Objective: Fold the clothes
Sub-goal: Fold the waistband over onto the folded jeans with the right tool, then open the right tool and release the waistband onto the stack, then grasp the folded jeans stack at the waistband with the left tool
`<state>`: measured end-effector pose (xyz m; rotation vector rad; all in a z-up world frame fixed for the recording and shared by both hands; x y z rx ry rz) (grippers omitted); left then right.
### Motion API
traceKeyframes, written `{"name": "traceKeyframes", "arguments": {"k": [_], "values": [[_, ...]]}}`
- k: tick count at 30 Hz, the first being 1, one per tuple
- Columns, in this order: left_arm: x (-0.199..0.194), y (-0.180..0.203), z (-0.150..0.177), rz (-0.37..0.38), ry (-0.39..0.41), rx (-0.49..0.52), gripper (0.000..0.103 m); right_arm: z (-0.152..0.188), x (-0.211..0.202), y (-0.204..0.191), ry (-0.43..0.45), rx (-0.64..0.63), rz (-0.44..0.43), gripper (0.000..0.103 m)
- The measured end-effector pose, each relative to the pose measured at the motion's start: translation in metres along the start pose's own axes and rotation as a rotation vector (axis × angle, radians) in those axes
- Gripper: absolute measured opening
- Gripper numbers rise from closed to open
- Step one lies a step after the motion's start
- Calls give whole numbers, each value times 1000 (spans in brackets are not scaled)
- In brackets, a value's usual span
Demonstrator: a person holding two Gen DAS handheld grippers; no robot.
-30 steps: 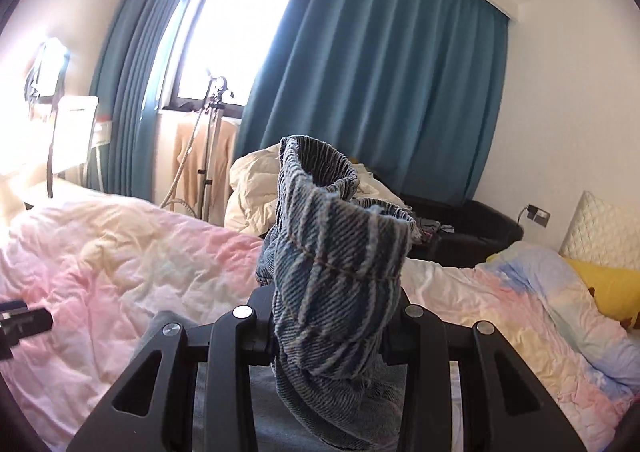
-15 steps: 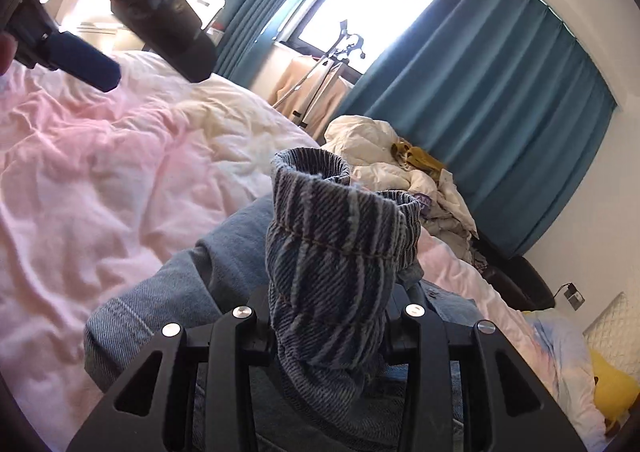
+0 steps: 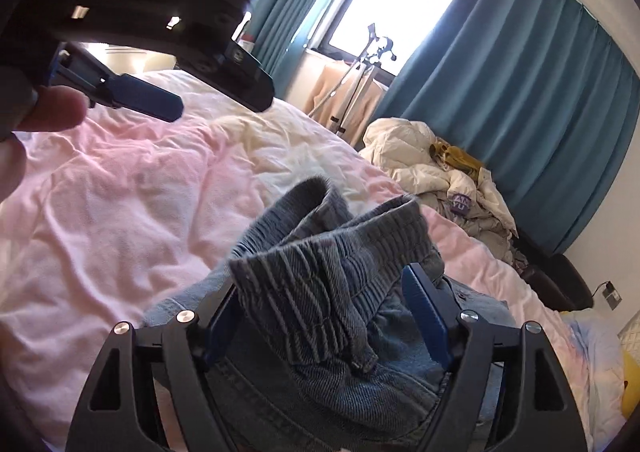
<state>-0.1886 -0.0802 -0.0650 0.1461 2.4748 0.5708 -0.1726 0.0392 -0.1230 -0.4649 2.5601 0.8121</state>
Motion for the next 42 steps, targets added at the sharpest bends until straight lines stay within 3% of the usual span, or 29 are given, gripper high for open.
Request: {"name": "traceKeyframes", "arguments": {"k": [4,7,11,13,16,22,26,29,33,37,40,42], "values": [[-4,3,1,-10,3,22,73,-9,-26,-8,32,-40,10,78],[-3,10,9,41,-28,13,74,-9,-42,6,8,2,7,78],[7,27,31,153,-137,-9,75,-1,-65,58,-45,211,-25,78],[11,35,43,180,-178,-19,82,8,-70,92,-87,306,-1,78],[14,41,56,191,-207,-24,96,39,-71,149,-159,468,57,78],[23,42,68,209,-262,-85,97,121,-46,227,-240,840,137,78],[40,36,78,215,-336,-161,97,179,-9,218,-342,1192,-7,78],[45,38,82,239,-354,-192,96,213,12,202,-353,1460,-143,80],[44,47,78,237,-319,-145,95,208,7,202,-336,1463,-151,80],[54,54,83,204,-340,-88,94,193,2,197,-318,1402,-158,80],[62,46,85,145,-346,-92,72,184,-3,194,-300,1380,-179,80],[65,41,86,146,-358,-106,68,179,-6,191,-299,1351,-181,80]]}}
Point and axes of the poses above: each gripper's, at about its wrist camera, not at the fingertips, and x roughly the way its jaws point, y to its right, z to its underside, the point moved 9 cm from there along x, roughly the way its jaws point, and after that the axes turned 2 degrees about -z, right-handed, at the moved point
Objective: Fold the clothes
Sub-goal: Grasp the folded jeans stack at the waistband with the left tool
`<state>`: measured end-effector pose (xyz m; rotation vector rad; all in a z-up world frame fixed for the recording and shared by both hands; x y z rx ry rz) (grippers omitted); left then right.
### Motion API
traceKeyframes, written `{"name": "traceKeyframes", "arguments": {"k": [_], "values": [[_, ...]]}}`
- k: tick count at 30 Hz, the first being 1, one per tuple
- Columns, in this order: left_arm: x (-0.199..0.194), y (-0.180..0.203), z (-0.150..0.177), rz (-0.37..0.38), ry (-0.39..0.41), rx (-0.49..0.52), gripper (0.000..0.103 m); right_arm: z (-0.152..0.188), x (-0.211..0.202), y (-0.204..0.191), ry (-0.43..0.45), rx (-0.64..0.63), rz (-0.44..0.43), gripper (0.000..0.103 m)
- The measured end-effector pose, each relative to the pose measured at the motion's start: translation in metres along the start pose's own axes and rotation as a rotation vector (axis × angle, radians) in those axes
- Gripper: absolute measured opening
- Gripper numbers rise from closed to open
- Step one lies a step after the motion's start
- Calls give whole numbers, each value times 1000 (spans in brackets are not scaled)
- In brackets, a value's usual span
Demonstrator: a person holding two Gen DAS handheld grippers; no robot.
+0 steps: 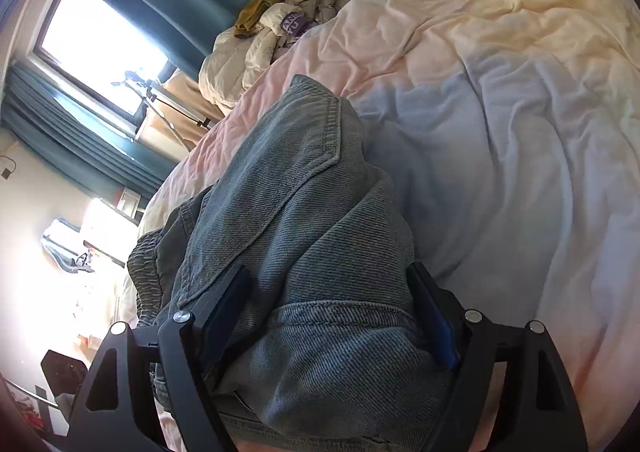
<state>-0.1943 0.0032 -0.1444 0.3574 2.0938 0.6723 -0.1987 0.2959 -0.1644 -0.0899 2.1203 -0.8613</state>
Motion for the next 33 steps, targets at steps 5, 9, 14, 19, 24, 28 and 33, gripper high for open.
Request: {"name": "traceKeyframes", "arguments": {"k": [5,9,14,19,24,28,33], "values": [[3,-7,3,44,-24,-60,56,9,-4,-16,3,-90,23,80],[-11,-3,-4,23,60,-33,32,17,-7,-28,13,-170,57,80],[-46,-1,-23,33,169,-54,28,22,-19,-36,27,-198,30,80],[-30,-42,-25,-86,126,-141,28,36,-14,-37,-21,-227,40,80],[-25,-47,-24,-94,120,-145,29,57,-3,-46,-36,-458,209,80],[-29,-46,-19,-71,129,-152,30,57,-19,-45,-11,-435,214,80],[-31,-40,-19,-66,146,-135,30,33,-53,-61,92,-404,198,76]]}}
Point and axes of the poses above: each gripper's, at about its wrist camera, not at the fingertips, and x roughly the way its jaws point, y to its right, z to its underside, the point moved 9 cm from there along x, roughly the way its jaws point, and after that the axes turned 2 degrees about -z, right-handed, at the moved point
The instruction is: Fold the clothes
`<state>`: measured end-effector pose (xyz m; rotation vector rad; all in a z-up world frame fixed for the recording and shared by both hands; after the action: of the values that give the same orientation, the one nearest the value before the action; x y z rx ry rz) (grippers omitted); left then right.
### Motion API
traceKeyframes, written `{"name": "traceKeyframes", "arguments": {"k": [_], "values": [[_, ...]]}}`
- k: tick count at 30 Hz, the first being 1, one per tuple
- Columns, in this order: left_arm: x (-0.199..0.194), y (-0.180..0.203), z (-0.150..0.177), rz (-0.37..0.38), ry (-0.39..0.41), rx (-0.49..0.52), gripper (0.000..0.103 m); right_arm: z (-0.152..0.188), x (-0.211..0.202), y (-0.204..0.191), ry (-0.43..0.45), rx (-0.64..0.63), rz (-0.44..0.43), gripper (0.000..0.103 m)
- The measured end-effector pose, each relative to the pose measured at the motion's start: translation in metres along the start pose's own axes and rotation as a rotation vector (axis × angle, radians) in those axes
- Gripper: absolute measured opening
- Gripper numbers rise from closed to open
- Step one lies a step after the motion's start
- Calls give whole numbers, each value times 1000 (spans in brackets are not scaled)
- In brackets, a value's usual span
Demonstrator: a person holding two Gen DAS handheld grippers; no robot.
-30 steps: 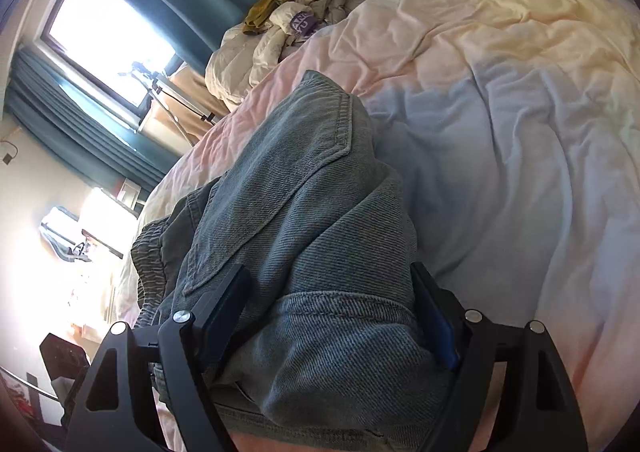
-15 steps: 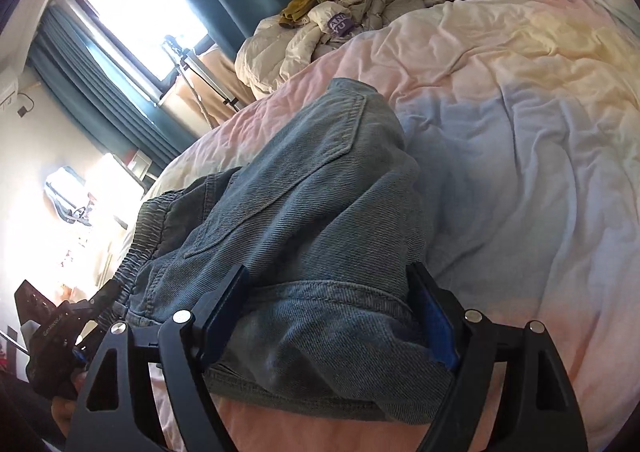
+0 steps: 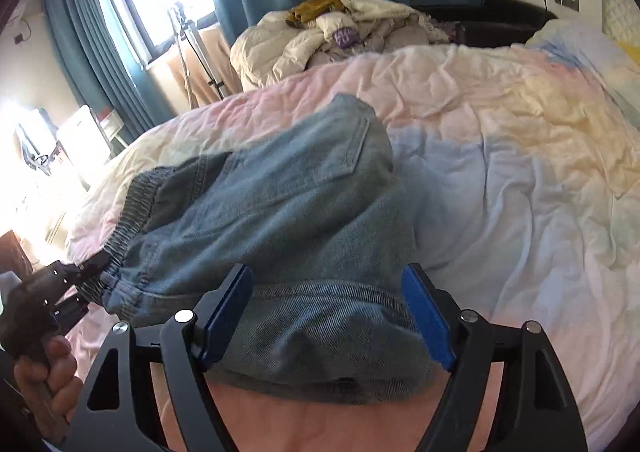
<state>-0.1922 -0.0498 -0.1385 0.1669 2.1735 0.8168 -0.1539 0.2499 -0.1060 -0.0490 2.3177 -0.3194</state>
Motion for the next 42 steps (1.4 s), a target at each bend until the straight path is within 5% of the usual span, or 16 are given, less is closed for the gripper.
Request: {"name": "traceKeyframes", "arguments": {"k": [4,11,15,19,21,25,28,31,37,42], "values": [[2,-1,-1,4,-1,-14,30,-45,2,-43,46,-107,-46,76],[2,-3,0,24,-2,-27,30,-70,96,-160,-253,-167,-256,62],[4,-7,0,46,-8,-43,30,-67,143,-203,-347,-261,-179,59],[4,-10,-1,73,-18,-65,30,-62,175,-204,-394,-330,-34,47],[3,-8,-1,70,-13,-53,30,-62,173,-203,-369,-306,-15,42],[-2,-3,-2,68,8,-24,31,-64,165,-214,-305,-335,-9,9],[-9,-1,-5,71,34,-15,30,-71,161,-225,-257,-347,-22,2],[-8,-5,-3,59,24,-23,30,-76,159,-235,-217,-360,-37,0],[2,-16,1,67,-18,-68,30,-43,200,-226,-302,-316,-126,0],[2,-16,1,67,-18,-82,33,-67,148,-213,-146,-240,-254,1]]}}
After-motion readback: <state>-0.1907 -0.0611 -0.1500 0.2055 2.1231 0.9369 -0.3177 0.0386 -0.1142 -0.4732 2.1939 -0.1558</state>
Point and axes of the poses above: each gripper's, at about its wrist camera, not at the fingertips, and x roughly the way its jaws point, y to its right, z to its underside, the point moved 9 cm from there along x, roughly the way its jaws point, and after that the axes turned 2 degrees about -z, right-handed, at the moved point
